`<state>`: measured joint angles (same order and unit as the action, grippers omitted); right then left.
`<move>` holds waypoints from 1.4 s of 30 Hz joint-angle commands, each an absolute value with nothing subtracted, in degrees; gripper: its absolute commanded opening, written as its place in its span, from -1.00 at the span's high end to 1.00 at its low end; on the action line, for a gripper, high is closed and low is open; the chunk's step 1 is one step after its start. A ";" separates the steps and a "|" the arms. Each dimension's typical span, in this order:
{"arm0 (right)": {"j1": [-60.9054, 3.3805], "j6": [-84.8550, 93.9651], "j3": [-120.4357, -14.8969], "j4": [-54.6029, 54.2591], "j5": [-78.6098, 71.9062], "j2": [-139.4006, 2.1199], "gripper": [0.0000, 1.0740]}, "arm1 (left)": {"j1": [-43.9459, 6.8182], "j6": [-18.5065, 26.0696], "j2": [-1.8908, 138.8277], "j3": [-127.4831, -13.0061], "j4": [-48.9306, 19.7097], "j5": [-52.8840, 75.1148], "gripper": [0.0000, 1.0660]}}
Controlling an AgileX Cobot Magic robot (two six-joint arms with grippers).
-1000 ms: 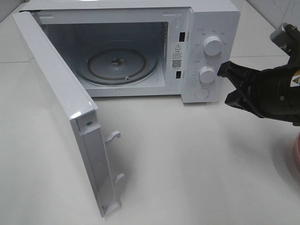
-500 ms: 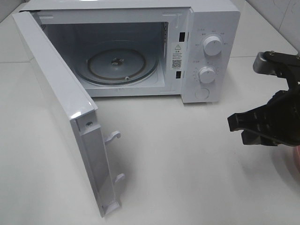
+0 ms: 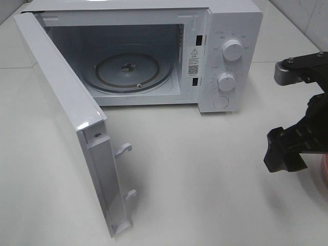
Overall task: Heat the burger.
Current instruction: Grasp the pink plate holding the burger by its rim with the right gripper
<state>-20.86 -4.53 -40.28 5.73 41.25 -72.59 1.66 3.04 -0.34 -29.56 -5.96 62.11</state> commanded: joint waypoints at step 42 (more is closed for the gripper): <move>-1.49 -4.76 -40.39 15.64 35.24 -90.30 -0.56 | 1.89 2.75 -0.57 -29.56 -6.47 61.25 -0.88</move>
